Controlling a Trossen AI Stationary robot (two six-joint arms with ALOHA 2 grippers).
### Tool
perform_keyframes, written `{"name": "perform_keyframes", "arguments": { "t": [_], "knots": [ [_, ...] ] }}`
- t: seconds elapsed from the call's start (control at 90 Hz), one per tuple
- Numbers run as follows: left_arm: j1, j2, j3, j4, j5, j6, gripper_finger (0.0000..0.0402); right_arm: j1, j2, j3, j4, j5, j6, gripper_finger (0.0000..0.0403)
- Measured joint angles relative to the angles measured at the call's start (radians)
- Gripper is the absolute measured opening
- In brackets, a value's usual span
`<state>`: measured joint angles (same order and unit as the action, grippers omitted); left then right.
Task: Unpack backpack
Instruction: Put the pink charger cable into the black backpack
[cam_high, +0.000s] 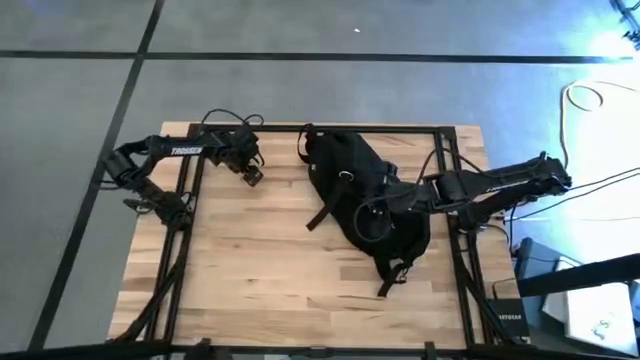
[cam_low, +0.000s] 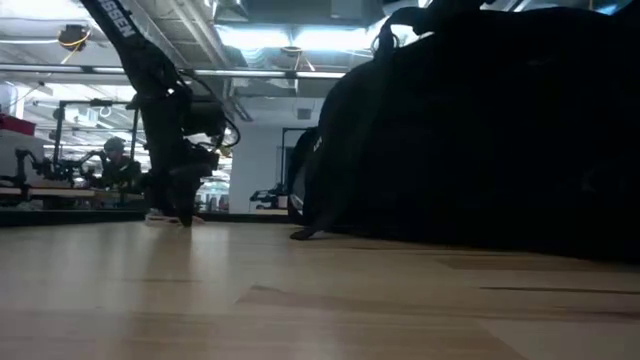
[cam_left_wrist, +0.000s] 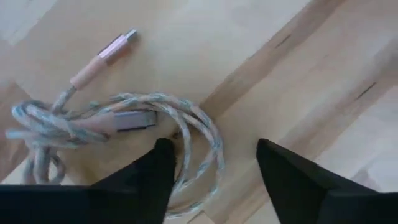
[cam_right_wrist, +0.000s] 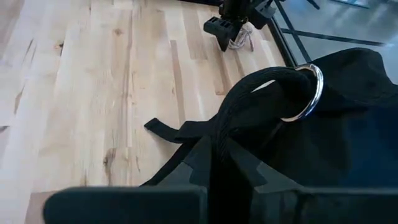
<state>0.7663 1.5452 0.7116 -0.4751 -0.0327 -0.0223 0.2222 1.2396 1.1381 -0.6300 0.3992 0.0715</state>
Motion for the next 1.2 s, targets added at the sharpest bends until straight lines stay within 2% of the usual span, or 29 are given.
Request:
{"name": "perform_keyframes", "arguments": {
  "t": [0.156,0.3,0.422,0.522,0.578,0.667,0.811,0.944,1.044,1.089,1.2],
  "knots": [
    [-0.022,0.000,0.000,-0.006,0.002,-0.026,0.0144,0.000,0.000,0.000,0.000,0.000,0.000,0.0005],
    [-0.042,0.000,0.000,-0.012,0.002,-0.038,0.0109,0.000,0.000,0.000,0.000,0.000,0.000,0.0005],
    [-0.055,0.000,0.000,-0.034,0.042,-0.057,0.0082,0.000,0.000,0.000,0.000,0.004,0.000,0.0005],
    [-0.077,-0.015,-0.001,-0.071,0.077,-0.081,0.0059,0.001,0.000,0.000,0.000,0.052,0.011,0.0005],
    [-0.093,-0.036,-0.004,-0.095,0.120,-0.092,0.0047,0.001,0.000,0.000,0.000,0.071,0.023,0.0005],
    [-0.125,-0.088,-0.011,-0.142,0.244,-0.110,0.0029,0.001,0.000,0.000,0.000,0.078,0.026,0.0005],
    [-0.196,-0.218,-0.007,-0.114,0.413,-0.151,0.0007,0.001,0.000,0.000,0.000,0.079,0.026,0.0005],
    [-0.320,-0.342,-0.007,0.027,0.585,-0.210,0.0004,0.000,0.000,0.000,0.001,0.080,0.026,0.0005],
    [-0.443,-0.396,-0.005,0.239,0.720,-0.293,0.0004,0.000,0.000,0.000,0.012,0.096,0.027,0.0005],
    [-0.503,-0.404,-0.005,0.358,0.751,-0.343,0.0003,0.000,0.000,0.000,0.028,0.091,0.027,0.0005],
    [-0.645,-0.390,-0.004,0.677,0.752,-0.443,0.0003,0.014,0.000,0.000,0.060,0.051,-0.062,0.0018]
  ]
}}
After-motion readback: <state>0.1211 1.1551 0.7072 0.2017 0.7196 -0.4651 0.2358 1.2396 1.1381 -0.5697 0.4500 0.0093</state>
